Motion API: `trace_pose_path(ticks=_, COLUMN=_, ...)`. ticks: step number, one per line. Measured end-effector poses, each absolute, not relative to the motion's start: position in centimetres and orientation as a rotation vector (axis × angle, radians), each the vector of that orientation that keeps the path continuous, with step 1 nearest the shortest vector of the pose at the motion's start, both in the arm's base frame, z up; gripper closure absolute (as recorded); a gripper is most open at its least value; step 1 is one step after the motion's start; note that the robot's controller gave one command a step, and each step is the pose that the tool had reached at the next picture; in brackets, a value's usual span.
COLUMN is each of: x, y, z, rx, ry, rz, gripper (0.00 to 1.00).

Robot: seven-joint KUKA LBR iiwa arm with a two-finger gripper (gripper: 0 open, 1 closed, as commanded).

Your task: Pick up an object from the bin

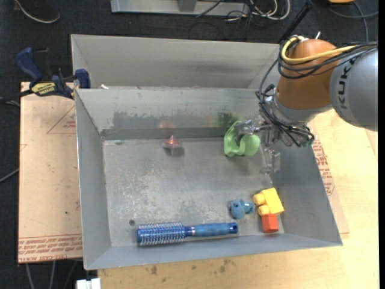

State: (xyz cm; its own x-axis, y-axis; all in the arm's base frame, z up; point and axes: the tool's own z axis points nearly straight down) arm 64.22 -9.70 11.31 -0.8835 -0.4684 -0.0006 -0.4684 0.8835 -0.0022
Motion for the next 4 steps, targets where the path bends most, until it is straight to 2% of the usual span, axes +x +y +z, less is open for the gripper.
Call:
trace_pose_path(ticks=1, x=65.8, y=-12.9, z=8.6, rx=-0.738, ry=3.047, rz=-0.001, gripper=0.00)
trace_pose_path(ticks=2, x=65.8, y=-12.8, z=8.9, rx=-0.742, ry=3.045, rz=-0.001, gripper=1.00)
trace_pose_path(ticks=3, x=63.4, y=-9.6, z=14.0, rx=-0.757, ry=3.045, rz=0.002, gripper=1.00)
trace_pose_path(ticks=4, x=63.6, y=-12.9, z=25.7, rx=-0.777, ry=3.032, rz=-0.009, gripper=1.00)
